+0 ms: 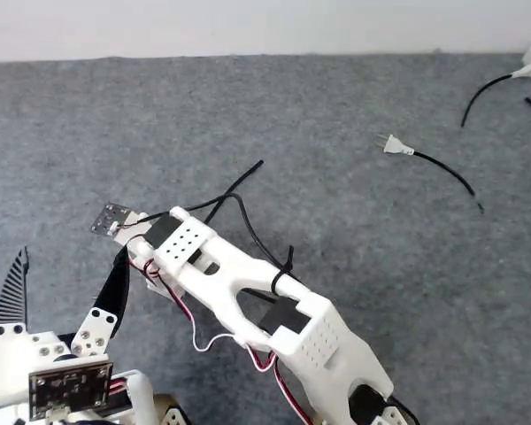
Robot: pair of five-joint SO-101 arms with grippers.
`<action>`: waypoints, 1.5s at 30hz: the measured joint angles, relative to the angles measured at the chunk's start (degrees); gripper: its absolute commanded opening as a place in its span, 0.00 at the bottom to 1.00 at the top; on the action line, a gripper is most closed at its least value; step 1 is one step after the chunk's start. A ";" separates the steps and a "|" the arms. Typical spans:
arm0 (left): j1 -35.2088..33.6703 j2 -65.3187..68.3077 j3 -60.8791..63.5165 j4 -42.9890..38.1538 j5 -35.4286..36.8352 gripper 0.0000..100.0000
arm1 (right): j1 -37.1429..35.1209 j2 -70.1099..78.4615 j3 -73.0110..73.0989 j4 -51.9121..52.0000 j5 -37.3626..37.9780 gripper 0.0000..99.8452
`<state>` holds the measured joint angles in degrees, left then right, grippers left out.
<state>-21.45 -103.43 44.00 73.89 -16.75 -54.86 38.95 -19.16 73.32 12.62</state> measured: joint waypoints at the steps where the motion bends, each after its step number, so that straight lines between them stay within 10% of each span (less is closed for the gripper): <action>1: 0.00 0.00 0.00 0.00 0.00 0.37 | 0.00 0.09 0.00 0.00 0.00 0.04; 29: -0.35 0.00 0.00 1.49 0.00 0.37 | 1.05 0.09 -0.62 1.67 0.00 0.01; 45: -0.35 0.00 -4.66 -0.97 6.77 0.37 | 3.08 -25.23 -0.44 14.15 2.37 0.01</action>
<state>-21.80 -103.43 39.34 72.92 -9.98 -51.78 13.71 -19.60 87.47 14.99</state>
